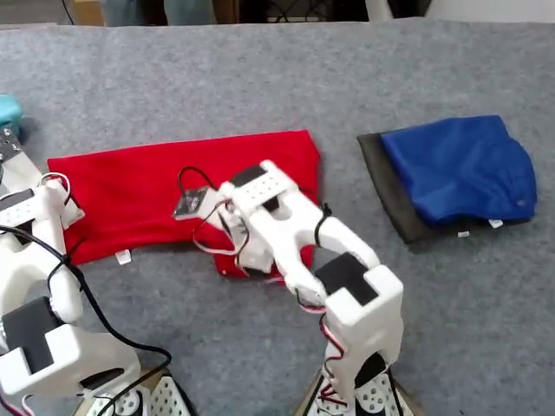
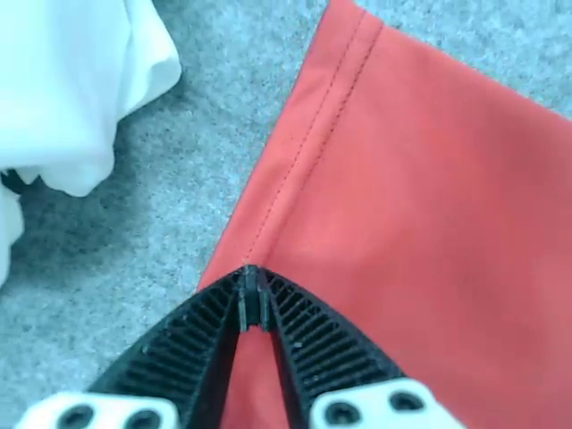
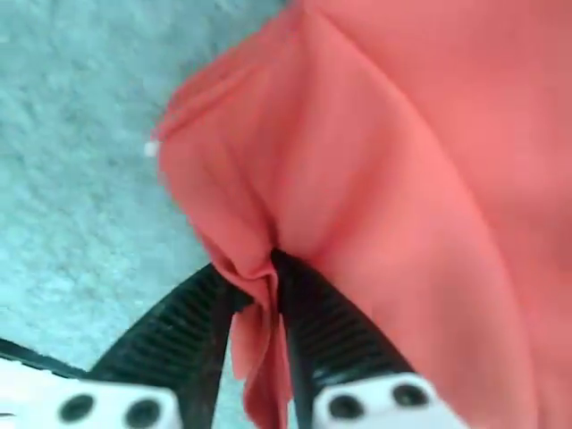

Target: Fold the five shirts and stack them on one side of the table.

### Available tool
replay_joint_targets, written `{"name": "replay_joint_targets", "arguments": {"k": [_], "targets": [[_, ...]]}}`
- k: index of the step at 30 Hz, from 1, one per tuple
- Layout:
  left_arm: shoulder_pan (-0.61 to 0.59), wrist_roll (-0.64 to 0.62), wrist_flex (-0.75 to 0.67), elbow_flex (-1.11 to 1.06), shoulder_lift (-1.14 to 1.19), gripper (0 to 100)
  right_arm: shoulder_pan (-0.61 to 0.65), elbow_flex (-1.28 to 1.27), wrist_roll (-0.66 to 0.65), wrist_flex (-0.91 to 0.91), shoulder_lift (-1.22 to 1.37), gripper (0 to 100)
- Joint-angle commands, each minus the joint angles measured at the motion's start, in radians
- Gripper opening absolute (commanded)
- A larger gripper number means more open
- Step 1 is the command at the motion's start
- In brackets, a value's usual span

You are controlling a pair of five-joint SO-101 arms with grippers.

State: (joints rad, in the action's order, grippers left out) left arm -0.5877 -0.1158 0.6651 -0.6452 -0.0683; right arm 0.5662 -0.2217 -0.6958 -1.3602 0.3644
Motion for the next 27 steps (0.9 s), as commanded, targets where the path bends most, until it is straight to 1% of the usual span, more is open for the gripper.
{"name": "replay_joint_targets", "arguments": {"k": [1,9,12,18,22,27], "targets": [[-0.002,-0.008,-0.015,0.035,-0.005,3,-0.046,0.143,-0.034,-0.064,0.007,1.4],[-0.002,-0.009,-0.015,0.035,-0.005,3,-0.063,0.486,-0.094,-0.203,0.168,1.4],[-0.002,-0.009,-0.015,0.035,-0.005,3,-0.063,0.642,-0.141,-0.259,0.231,1.4],[-0.002,-0.009,-0.015,0.036,-0.005,3,-0.063,0.938,-0.278,-0.361,0.377,1.4],[-0.002,-0.009,-0.015,0.036,-0.005,3,-0.077,1.106,-0.339,-0.382,0.455,1.4],[-0.002,-0.008,-0.015,0.036,-0.005,3,-0.08,1.273,-0.347,-0.379,0.518,1.5]]}}
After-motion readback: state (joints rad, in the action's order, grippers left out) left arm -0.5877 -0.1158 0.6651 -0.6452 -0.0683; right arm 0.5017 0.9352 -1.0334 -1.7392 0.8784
